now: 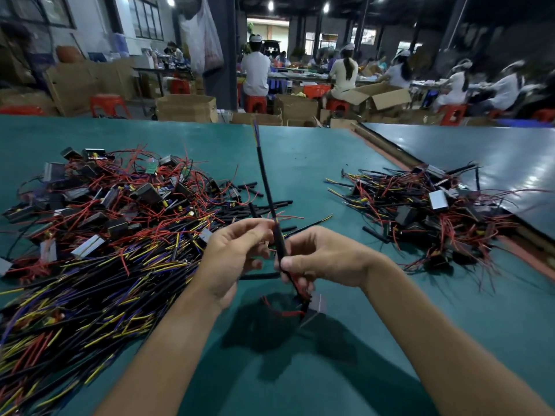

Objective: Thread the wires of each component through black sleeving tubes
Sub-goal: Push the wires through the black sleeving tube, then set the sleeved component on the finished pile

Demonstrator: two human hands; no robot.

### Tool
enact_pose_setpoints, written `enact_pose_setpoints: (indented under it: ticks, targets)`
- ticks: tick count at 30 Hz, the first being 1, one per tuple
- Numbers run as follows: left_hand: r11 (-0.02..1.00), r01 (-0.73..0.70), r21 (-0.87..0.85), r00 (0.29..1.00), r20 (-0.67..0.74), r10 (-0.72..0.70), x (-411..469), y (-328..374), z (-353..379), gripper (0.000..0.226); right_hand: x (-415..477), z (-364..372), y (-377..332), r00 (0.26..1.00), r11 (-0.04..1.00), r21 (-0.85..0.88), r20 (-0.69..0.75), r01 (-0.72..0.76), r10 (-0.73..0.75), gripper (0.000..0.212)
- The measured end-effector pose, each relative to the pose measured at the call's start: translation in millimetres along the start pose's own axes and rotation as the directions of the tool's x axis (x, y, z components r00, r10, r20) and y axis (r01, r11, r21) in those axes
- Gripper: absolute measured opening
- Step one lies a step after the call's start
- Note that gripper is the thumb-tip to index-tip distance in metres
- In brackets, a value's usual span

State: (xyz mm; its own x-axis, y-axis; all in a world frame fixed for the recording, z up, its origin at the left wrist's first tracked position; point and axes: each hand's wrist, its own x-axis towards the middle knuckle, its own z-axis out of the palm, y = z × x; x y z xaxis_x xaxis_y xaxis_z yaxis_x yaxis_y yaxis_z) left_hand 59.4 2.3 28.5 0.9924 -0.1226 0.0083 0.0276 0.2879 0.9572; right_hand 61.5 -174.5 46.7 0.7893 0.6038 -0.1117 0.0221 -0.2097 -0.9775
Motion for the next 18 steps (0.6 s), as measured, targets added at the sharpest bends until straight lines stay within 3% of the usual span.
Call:
enact_pose_setpoints:
  ticks: [3, 5, 8, 10, 12, 14, 18]
  targets:
    - [0.999, 0.016, 0.044, 0.992, -0.123, -0.01, 3, -3, -2, 0.005, -11, -15, -20, 0.963, 0.99, -0.138, -0.269, -0.014, -0.024, 0.013]
    - [0.994, 0.003, 0.108, 0.981, -0.194, 0.018, 4, -7, -3, 0.013, -27, -34, -38, 0.887, 0.959, -0.276, -0.456, -0.063, -0.074, 0.018]
    - [0.983, -0.044, 0.176, 0.968, -0.237, 0.086, 3, -10, -2, 0.023, -49, -73, -71, 0.659, 0.833, -0.5, -0.713, -0.237, -0.24, 0.016]
    - [0.979, -0.085, 0.185, 0.967, -0.223, 0.126, 3, -11, 0, 0.032, -53, -104, -87, 0.472, 0.69, -0.61, -0.775, -0.39, -0.42, 0.015]
    - [0.977, -0.1, 0.186, 0.969, -0.206, 0.138, 2, -12, 0, 0.041, -45, -136, -93, 0.335, 0.566, -0.619, -0.779, -0.544, -0.53, 0.017]
    - [0.974, -0.108, 0.199, 0.97, -0.193, 0.146, 2, -13, 0, 0.044, -34, -165, -81, 0.311, 0.488, -0.546, -0.819, -0.68, -0.482, 0.021]
    - [0.96, -0.132, 0.245, 0.97, -0.165, 0.176, 4, -16, -1, 0.044, -23, -198, -22, 0.405, 0.252, -0.452, -0.888, -0.856, -0.219, 0.023]
